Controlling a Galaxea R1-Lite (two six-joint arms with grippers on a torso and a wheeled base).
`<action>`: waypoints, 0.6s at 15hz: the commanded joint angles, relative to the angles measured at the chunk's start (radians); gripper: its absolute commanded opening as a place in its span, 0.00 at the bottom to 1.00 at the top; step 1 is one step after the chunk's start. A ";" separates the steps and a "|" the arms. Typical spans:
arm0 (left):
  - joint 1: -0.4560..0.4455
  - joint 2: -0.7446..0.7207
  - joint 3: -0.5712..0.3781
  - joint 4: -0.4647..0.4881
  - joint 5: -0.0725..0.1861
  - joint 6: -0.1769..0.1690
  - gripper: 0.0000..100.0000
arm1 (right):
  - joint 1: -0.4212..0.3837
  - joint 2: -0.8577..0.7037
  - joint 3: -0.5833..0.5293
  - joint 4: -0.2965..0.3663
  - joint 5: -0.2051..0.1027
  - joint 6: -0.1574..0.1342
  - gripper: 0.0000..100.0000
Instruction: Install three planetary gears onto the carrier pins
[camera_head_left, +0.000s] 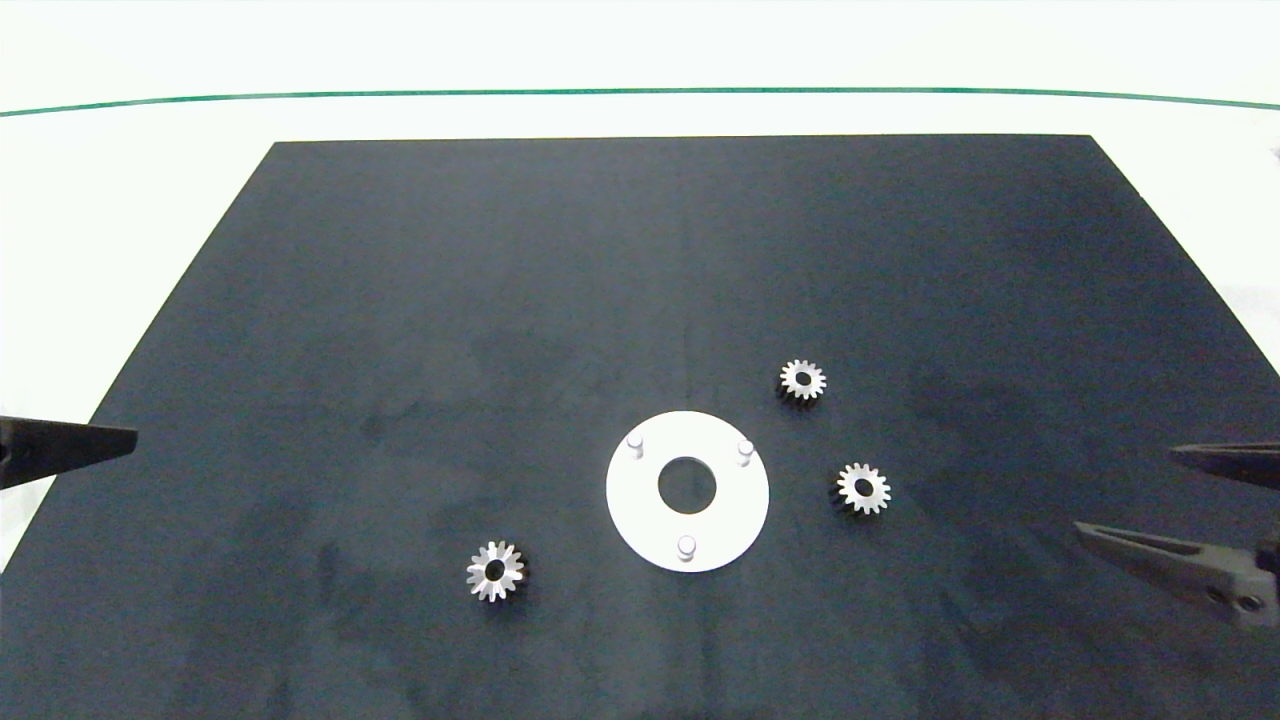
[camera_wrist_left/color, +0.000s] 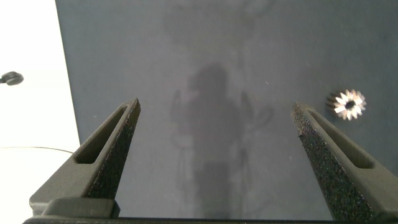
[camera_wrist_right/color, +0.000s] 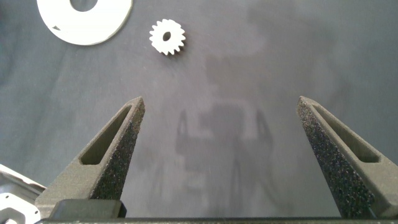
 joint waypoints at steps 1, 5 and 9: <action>0.005 -0.025 -0.019 0.029 0.002 0.003 1.00 | 0.060 0.271 -0.137 0.003 -0.004 -0.074 1.00; -0.009 -0.054 -0.027 0.067 0.036 0.014 1.00 | 0.132 0.407 -0.213 0.000 -0.038 -0.113 1.00; -0.009 -0.059 -0.027 0.067 0.036 0.017 1.00 | 0.197 0.461 -0.213 -0.037 -0.055 -0.111 1.00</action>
